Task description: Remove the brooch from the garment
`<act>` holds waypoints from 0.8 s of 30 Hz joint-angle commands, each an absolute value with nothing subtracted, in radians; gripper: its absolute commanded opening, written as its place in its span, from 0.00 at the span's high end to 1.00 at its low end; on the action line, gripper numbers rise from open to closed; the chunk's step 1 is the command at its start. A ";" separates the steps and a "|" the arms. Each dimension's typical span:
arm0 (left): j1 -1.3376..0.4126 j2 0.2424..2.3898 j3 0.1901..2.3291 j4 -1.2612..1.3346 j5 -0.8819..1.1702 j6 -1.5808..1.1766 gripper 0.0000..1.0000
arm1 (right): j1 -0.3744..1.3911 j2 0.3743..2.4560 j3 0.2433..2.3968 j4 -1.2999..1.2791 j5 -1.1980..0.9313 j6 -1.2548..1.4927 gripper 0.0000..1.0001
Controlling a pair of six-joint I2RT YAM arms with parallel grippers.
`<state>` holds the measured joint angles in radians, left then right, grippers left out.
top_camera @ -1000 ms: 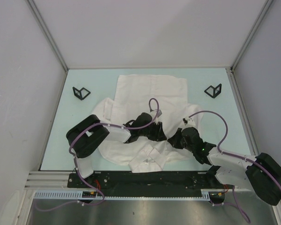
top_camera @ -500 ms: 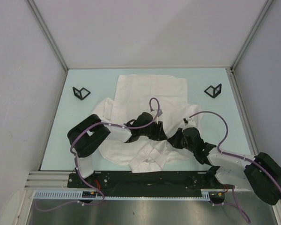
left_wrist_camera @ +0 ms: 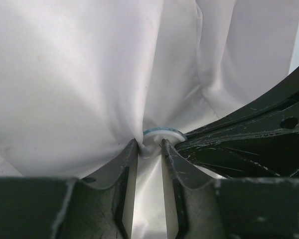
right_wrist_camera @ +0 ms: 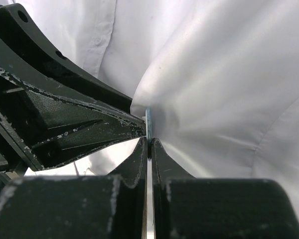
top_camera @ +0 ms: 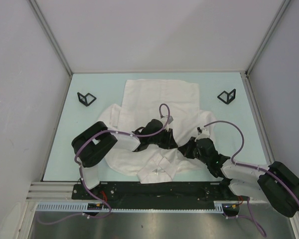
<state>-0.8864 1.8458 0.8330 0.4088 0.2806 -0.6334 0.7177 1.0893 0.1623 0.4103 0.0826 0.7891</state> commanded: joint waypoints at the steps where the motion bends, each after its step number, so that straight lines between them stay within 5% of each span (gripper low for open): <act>1: -0.891 1.852 0.841 0.376 0.238 -0.635 0.73 | 0.718 1.092 0.150 0.604 0.127 0.816 1.00; 9: -0.890 1.855 0.833 0.360 0.219 -0.652 0.77 | 0.716 1.167 0.121 0.788 0.155 0.867 1.00; 18: -0.890 1.812 0.772 0.406 0.206 -0.672 0.64 | 0.721 1.192 0.133 0.841 0.183 0.910 1.00; 24: -0.876 1.802 0.749 0.413 0.178 -0.696 0.77 | 0.727 1.141 0.118 0.807 0.184 0.920 1.00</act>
<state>-0.8852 1.8206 0.7891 0.4667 0.2199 -0.6865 0.7223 1.2049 0.1116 0.6697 0.1284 0.8829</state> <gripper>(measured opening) 0.248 0.021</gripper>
